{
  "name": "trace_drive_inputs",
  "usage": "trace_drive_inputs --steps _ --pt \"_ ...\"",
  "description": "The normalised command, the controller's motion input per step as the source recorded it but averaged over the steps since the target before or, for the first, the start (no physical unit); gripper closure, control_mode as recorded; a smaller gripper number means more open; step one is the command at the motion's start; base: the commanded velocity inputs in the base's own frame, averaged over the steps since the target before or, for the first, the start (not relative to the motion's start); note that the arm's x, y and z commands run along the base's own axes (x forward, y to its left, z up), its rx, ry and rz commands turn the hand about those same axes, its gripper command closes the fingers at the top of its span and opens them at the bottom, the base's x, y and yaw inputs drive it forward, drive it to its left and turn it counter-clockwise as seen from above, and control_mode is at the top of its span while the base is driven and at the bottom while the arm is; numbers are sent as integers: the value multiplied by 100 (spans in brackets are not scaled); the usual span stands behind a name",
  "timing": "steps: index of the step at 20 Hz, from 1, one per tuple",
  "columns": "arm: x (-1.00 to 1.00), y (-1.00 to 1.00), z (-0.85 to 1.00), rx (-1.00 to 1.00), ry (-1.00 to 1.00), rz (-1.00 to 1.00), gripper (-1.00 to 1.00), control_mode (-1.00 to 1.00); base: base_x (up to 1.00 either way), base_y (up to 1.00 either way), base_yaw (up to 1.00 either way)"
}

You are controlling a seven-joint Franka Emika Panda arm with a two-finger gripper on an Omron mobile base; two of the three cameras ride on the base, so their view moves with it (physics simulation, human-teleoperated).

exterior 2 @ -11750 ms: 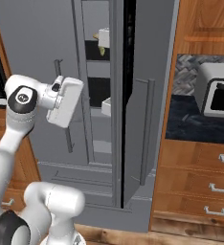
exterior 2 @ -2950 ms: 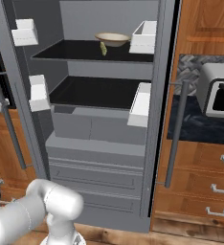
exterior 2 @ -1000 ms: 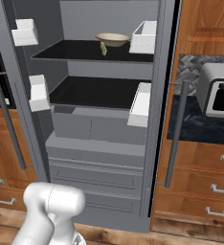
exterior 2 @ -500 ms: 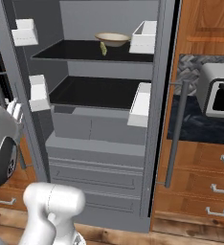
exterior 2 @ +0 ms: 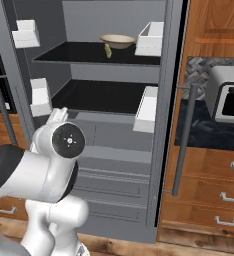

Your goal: Retrieve the butter from the fridge and place it on a plate on the dining table. Then retrieve the butter knife by the fridge and place it near the plate.

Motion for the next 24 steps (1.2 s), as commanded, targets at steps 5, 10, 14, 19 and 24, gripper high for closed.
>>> trace_drive_inputs --steps 5,10,14,19,24 --pt "28 8 0 8 -1 10 -100 -100 0 0 0" --pt "17 39 0 0 0 8 -100 -100 0 0 0" --pt "25 34 0 0 0 3 -100 -100 0 0 0" --pt "40 29 0 0 0 4 -100 -100 0 0 0" --pt "41 38 0 0 0 5 -100 -100 0 0 0"
